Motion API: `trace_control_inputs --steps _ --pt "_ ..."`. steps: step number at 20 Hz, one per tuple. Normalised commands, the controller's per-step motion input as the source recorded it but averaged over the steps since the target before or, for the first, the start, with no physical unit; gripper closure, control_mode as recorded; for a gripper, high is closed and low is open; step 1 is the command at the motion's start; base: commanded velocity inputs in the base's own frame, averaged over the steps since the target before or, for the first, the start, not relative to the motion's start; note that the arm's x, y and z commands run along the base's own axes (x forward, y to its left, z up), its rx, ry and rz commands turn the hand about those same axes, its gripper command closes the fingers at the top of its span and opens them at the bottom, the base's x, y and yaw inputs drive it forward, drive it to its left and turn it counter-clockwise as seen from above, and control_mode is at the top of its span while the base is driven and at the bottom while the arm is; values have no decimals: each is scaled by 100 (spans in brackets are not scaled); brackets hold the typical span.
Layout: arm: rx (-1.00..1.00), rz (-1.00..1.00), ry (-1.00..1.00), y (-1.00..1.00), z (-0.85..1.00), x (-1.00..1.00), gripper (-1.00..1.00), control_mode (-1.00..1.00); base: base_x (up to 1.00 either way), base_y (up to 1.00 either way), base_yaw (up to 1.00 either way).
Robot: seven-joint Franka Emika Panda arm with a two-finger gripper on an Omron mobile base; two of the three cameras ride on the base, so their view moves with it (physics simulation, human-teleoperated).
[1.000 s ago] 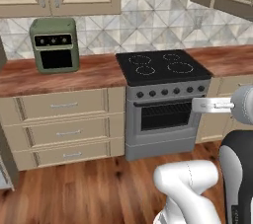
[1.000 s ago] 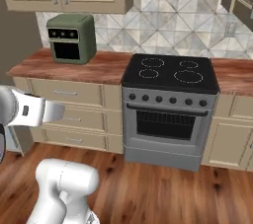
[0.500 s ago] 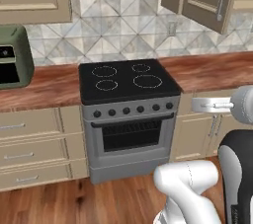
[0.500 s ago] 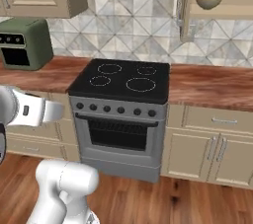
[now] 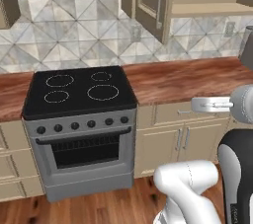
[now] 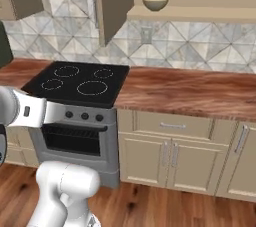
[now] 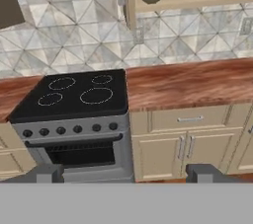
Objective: Take the smaller bowl and place it next to the appetizer plate on the dining counter , and place the larger bowl next to the plate with cooked food.
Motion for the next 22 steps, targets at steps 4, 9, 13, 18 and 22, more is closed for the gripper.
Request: trace_control_inputs --steps 4,9,13,18,22 --pt "0 0 0 0 0 0 -100 100 3 -100 0" --pt "0 0 0 0 0 0 -100 100 82 -96 0" --pt "0 0 0 0 0 0 -100 100 100 -42 5" --pt "0 0 0 0 0 0 -100 100 77 28 3" --pt "0 0 0 0 0 0 -100 100 57 64 7"
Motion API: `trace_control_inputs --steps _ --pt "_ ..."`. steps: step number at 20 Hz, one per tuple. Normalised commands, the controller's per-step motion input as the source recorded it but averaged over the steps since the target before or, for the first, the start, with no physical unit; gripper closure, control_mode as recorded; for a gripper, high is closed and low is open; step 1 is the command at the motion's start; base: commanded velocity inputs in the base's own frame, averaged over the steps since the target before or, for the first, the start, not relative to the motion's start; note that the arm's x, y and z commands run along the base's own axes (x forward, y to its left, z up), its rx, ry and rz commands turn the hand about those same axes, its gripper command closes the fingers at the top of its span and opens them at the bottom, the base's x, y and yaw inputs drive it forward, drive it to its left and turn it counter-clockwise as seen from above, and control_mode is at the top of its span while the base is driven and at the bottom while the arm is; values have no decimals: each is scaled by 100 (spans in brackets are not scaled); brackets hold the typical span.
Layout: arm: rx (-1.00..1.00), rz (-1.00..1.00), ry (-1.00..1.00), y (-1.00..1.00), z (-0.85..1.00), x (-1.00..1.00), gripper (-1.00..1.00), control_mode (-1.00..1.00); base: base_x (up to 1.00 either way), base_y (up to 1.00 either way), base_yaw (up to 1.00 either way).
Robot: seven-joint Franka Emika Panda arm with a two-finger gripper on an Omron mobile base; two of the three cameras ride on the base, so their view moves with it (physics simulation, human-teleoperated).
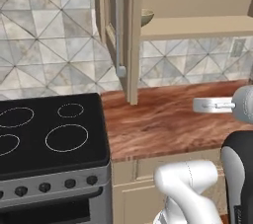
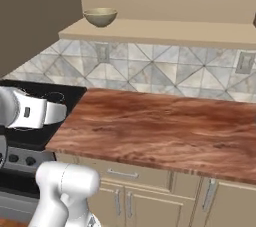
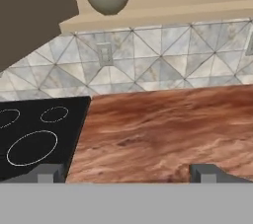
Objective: Take the smaller bowl and place it next to the appetizer plate on the dining counter , and place the larger bowl next to the plate with cooked food.
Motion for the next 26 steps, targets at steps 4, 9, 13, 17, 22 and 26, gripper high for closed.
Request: trace_control_inputs --steps 4,9,13,17,22,26 --pt "0 0 0 0 0 0 -100 100 100 0 17" --pt "0 0 0 0 0 0 -100 100 100 -33 21" --pt "0 0 0 0 0 0 -100 100 100 -22 27" --pt "0 0 0 0 0 0 -100 100 69 -29 27" --pt "0 0 0 0 0 0 -100 100 6 -8 2" --pt "6 -2 -1 -20 34 -10 -100 -100 -12 -5 0"
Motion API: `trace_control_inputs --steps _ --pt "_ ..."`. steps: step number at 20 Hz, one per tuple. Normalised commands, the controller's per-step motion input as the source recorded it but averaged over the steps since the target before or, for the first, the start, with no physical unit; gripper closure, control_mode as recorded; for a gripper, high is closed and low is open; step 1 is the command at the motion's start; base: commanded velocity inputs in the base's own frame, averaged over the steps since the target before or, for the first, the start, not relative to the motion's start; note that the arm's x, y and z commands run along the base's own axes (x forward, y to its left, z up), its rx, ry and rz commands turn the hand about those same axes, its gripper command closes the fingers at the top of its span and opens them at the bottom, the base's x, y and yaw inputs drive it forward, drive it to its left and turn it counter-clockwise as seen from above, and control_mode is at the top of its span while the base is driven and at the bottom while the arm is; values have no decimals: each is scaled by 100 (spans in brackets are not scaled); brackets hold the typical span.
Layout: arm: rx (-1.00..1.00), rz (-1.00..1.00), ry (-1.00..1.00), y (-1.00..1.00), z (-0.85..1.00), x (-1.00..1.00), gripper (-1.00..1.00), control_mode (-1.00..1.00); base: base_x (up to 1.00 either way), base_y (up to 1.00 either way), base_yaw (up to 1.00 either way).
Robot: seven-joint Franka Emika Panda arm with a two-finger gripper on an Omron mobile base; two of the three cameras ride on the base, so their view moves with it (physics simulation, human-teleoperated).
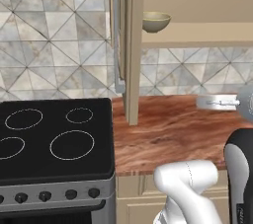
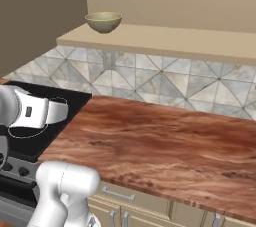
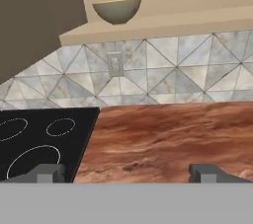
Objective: Take the smaller bowl and place it next to the appetizer plate on the dining counter , and place the larger bowl next to the plate with cooked food.
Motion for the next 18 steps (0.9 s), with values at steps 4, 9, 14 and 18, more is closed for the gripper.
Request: trace_control_inputs --steps 4,9,14,18 --pt "19 -6 0 -54 82 -8 -100 -100 0 0 0" --pt "29 0 9 -37 95 0 -100 -100 0 0 0" --pt "19 0 18 -15 47 22 -100 -100 0 0 0" --pt "18 0 0 -1 -1 78 -100 -100 0 0 0"
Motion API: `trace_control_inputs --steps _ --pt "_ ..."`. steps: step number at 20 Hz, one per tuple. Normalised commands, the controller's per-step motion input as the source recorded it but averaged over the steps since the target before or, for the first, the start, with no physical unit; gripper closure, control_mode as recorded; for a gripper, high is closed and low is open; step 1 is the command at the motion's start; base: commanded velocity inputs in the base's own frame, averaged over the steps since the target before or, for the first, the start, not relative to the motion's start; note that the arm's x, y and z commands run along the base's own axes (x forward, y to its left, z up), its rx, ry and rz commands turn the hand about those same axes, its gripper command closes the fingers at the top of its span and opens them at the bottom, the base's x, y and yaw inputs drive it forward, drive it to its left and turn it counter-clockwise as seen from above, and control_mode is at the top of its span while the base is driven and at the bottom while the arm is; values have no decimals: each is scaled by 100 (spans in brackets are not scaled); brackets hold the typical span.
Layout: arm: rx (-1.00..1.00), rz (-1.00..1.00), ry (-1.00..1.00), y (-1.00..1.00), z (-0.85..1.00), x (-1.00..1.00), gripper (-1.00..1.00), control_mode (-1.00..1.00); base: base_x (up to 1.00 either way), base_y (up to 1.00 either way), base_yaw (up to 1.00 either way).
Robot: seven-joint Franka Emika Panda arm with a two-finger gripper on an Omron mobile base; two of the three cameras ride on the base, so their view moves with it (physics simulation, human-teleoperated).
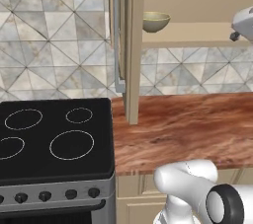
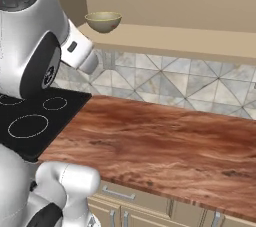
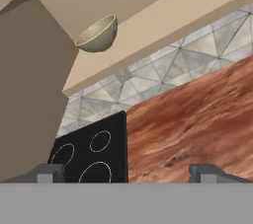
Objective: Take the smaller bowl and place it next to the appetizer plate on the dining counter , and place the larger bowl next to the plate with cooked food.
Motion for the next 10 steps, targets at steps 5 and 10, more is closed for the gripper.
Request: trace_control_inputs --steps 5,10 --pt "11 -6 -4 0 0 82 -100 -100 0 0 0" --pt "1 -3 0 7 -5 62 -100 -100 0 0 0"
